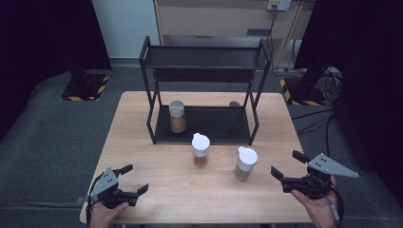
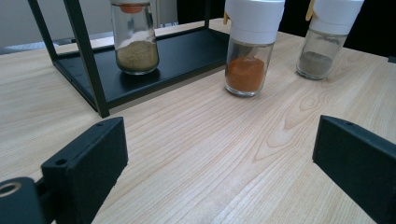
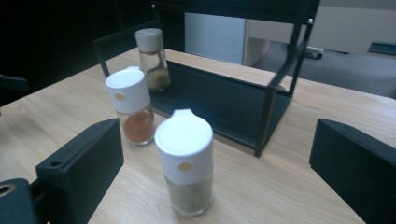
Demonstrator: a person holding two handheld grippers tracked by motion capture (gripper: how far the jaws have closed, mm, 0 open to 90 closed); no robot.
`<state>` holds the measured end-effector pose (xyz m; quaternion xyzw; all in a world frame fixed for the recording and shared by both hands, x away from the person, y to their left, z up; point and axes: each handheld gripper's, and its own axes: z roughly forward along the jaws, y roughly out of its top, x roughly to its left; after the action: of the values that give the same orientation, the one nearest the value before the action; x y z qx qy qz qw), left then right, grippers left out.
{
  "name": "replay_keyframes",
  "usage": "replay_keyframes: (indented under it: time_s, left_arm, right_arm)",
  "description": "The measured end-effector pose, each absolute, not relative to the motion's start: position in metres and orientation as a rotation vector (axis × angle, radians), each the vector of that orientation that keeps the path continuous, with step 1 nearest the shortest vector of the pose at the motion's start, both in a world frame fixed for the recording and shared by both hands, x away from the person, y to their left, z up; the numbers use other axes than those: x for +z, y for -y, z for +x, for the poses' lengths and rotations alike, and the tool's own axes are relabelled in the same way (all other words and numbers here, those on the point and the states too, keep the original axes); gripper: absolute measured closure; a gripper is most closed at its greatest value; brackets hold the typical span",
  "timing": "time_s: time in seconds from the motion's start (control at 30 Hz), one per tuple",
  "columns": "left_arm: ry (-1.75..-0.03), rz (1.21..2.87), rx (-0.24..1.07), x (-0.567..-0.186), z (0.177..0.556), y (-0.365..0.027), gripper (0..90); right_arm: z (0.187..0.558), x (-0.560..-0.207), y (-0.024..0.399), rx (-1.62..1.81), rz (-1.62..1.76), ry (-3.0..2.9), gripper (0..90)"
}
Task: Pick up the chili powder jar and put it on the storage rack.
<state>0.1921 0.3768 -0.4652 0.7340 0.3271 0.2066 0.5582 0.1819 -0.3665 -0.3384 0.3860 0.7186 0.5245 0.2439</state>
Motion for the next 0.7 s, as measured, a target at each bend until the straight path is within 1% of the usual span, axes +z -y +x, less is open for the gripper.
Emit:
replay_keyframes:
  time_s: [0.33,0.7]
  left_arm:
    - [-0.772,1.732,0.488,-0.465,0.192,-0.377,2.6]
    - [-0.773,1.733,0.49,-0.465,0.192,-0.377,2.6]
  right_arm:
    - [0.199,-0.327,0.347,1.445,1.0,-2.014,3.3]
    - [0.22,-0.323,0.328,1.471,0.967,-2.066,3.3]
